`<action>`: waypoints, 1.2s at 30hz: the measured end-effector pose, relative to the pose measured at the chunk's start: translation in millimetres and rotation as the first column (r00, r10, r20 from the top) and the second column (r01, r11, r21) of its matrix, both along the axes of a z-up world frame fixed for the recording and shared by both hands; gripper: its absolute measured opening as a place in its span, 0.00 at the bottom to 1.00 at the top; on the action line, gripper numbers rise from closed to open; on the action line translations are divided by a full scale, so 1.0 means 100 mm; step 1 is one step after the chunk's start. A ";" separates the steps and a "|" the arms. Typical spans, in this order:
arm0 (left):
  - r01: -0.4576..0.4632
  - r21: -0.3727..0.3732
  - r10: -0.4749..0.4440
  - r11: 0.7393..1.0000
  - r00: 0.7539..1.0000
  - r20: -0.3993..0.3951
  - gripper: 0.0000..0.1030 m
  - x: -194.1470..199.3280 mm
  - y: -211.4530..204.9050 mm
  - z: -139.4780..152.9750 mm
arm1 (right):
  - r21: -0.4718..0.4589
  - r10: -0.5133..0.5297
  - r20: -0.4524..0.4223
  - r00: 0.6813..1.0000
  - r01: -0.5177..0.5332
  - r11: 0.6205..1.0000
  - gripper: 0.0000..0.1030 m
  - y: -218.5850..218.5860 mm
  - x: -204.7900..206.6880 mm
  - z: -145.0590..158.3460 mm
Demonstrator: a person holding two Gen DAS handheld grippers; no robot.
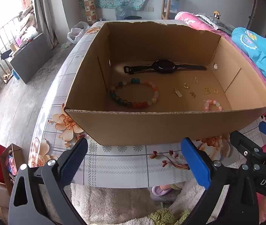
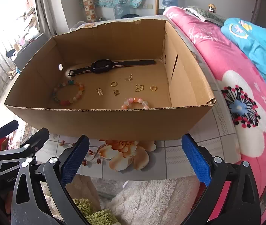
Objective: Organize jewelry
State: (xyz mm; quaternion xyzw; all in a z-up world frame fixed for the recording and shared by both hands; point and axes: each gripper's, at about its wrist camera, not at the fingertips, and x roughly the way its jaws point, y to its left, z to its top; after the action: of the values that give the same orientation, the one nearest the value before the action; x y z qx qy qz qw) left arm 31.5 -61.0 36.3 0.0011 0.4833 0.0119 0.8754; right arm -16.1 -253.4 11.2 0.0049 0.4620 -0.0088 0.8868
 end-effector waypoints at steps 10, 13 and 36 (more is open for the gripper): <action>-0.004 0.013 0.004 1.000 1.000 -0.009 0.94 0.01 -0.02 -0.02 | -0.004 -0.005 -0.005 1.000 0.005 1.000 0.92 -0.02 0.01 -0.02; -0.003 0.013 0.004 1.000 1.000 -0.010 0.94 0.01 -0.01 -0.02 | -0.003 -0.006 -0.005 1.000 0.006 1.000 0.92 -0.03 0.01 -0.02; -0.004 0.002 0.004 1.000 1.000 -0.013 0.94 0.02 0.00 -0.02 | -0.014 -0.015 -0.002 1.000 0.015 1.000 0.92 0.01 0.01 0.00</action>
State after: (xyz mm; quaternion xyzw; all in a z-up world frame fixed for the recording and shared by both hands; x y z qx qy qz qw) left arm 33.4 -60.7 34.8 0.0010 0.4891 0.0143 0.8721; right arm -14.7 -252.2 11.1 0.0020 0.4628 -0.0189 0.8863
